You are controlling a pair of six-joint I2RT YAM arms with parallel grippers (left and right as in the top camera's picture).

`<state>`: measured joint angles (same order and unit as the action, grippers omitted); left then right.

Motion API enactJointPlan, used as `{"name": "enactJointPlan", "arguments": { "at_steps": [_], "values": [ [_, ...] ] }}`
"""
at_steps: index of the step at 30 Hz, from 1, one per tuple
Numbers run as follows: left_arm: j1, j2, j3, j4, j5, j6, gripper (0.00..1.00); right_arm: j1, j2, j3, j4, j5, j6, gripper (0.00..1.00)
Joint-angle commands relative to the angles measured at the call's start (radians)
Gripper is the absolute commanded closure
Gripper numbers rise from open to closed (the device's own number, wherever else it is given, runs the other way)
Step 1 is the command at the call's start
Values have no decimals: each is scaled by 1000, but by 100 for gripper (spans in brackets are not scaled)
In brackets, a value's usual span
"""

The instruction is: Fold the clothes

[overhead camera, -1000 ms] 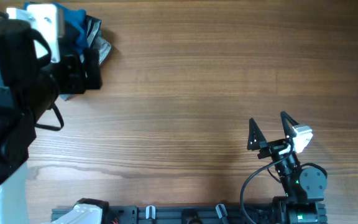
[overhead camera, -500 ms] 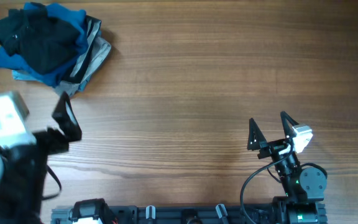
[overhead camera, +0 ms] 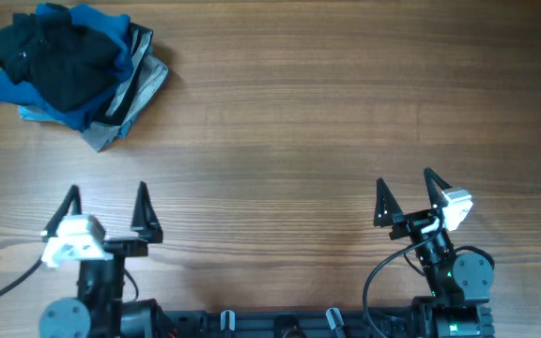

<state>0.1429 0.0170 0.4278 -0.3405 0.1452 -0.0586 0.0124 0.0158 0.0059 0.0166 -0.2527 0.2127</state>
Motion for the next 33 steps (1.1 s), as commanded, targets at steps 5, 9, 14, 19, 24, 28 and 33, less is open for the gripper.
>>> {"name": "enactJointPlan", "arguments": {
  "at_steps": [5, 9, 14, 19, 24, 28, 33],
  "values": [
    [-58, -14, -345, 358, 72, -3, 0, 5, -2, 0, 5, 14, 11, 0],
    [-63, -14, -422, 391, 76, -29, 0, 5, -2, 0, 5, 14, 11, 0],
    [-63, -14, -422, 313, 76, -29, 0, 5, -2, 0, 5, 14, 11, 0],
    [-63, -12, -422, 284, 75, -29, 0, 5, -2, 0, 4, 14, 11, 0],
    [-63, -12, -422, 284, 75, -29, 0, 5, -2, 0, 4, 14, 11, 0],
    [-63, -12, -422, 284, 75, -29, 0, 5, -2, 0, 5, 14, 12, 0],
    [-63, -12, -422, 284, 75, -29, 0, 5, -2, 0, 5, 14, 11, 0]
  ]
}}
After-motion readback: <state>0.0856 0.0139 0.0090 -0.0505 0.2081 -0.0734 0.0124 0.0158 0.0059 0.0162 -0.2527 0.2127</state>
